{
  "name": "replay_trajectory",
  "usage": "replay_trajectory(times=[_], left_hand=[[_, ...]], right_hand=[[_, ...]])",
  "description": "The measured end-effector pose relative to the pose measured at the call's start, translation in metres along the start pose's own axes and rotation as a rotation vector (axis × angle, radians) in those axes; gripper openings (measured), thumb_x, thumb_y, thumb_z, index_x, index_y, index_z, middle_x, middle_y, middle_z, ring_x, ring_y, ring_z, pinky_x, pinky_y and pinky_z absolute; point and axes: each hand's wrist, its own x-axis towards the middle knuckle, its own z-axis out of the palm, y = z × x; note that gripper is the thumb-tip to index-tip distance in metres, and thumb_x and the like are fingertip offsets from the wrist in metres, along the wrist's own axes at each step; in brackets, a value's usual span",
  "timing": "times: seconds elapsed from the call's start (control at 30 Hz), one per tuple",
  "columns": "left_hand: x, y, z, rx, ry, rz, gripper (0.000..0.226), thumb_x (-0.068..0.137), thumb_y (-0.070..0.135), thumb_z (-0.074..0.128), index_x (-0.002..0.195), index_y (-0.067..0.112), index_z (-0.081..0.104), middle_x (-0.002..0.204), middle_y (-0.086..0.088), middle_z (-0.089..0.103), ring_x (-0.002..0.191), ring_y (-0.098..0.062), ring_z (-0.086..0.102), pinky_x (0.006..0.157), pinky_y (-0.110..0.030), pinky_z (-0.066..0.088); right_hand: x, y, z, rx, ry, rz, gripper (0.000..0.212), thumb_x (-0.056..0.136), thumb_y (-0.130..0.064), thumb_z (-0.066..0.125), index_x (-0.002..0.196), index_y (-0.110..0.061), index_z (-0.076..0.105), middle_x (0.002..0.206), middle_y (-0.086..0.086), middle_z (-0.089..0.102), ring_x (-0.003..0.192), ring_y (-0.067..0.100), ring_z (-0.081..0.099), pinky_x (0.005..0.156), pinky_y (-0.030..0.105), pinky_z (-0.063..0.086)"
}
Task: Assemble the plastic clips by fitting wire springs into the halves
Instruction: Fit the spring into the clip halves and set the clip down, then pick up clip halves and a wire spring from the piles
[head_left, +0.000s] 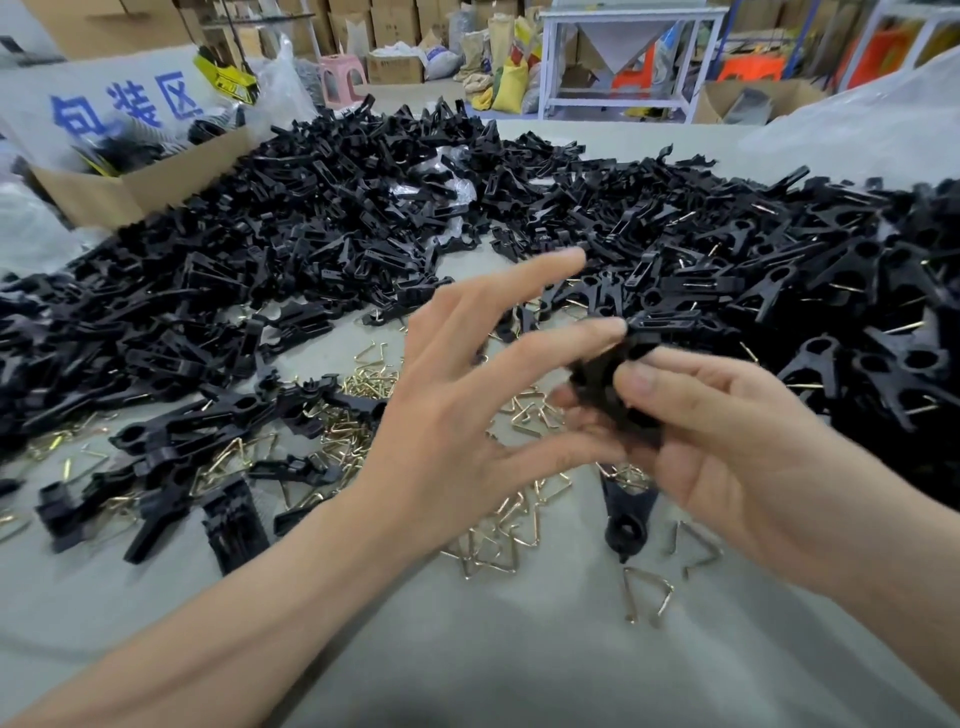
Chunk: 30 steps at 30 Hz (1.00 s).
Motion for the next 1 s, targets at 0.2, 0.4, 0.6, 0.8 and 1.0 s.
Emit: replay_trajectory(times=[0.2,0.4,0.6,0.8,1.0], left_hand=[[0.002,-0.014,-0.003,-0.029,0.076,-0.371,0.048,0.086,0.02,0.066,0.128,0.036,0.05,0.074,0.014,0.062,0.085,-0.002,0.061,0.099,-0.008,0.031],[0.003,-0.037,-0.016,-0.043,0.164,-0.536,0.036,0.097,0.019,0.054,0.129,0.037,0.054,0.056,0.001,0.05,0.045,-0.007,0.037,0.046,-0.018,0.033],[0.0,-0.065,-0.024,0.399,-0.168,-0.689,0.061,0.094,0.025,0.057,0.148,0.034,0.03,0.131,0.0,0.054,0.123,-0.022,0.043,0.108,-0.049,0.031],[-0.006,-0.067,-0.015,0.458,-0.669,-0.538,0.049,0.093,0.061,0.013,0.141,0.058,0.024,0.156,0.012,0.025,0.145,-0.013,0.018,0.12,-0.045,0.01],[-0.003,-0.065,-0.011,0.388,-0.447,-0.49,0.039,0.097,0.05,0.034,0.116,0.033,0.063,0.108,0.005,0.069,0.099,-0.016,0.061,0.093,-0.038,0.044]], right_hand=[[0.006,-0.032,-0.043,-0.291,0.251,-0.275,0.039,0.06,-0.024,0.078,0.099,-0.018,0.075,0.104,0.008,0.072,0.09,0.019,0.07,0.077,0.025,0.056],[0.016,-0.072,-0.104,-1.385,0.657,-0.44,0.044,0.074,-0.052,0.05,0.118,-0.056,0.053,0.132,0.001,0.055,0.122,0.024,0.052,0.105,0.044,0.041],[0.009,-0.041,-0.077,-1.522,0.769,-0.424,0.05,0.079,-0.038,0.067,0.125,-0.037,0.049,0.155,0.009,0.019,0.144,0.038,0.011,0.113,0.059,0.01],[0.007,0.018,-0.022,-1.619,0.362,-0.504,0.037,0.085,-0.033,0.057,0.121,-0.023,0.063,0.155,0.012,0.024,0.145,0.032,0.007,0.112,0.05,0.005],[0.003,0.044,-0.018,-1.603,0.175,-0.532,0.045,0.093,-0.048,0.036,0.119,-0.024,0.063,0.149,0.007,0.037,0.145,0.026,0.014,0.109,0.043,0.013]])
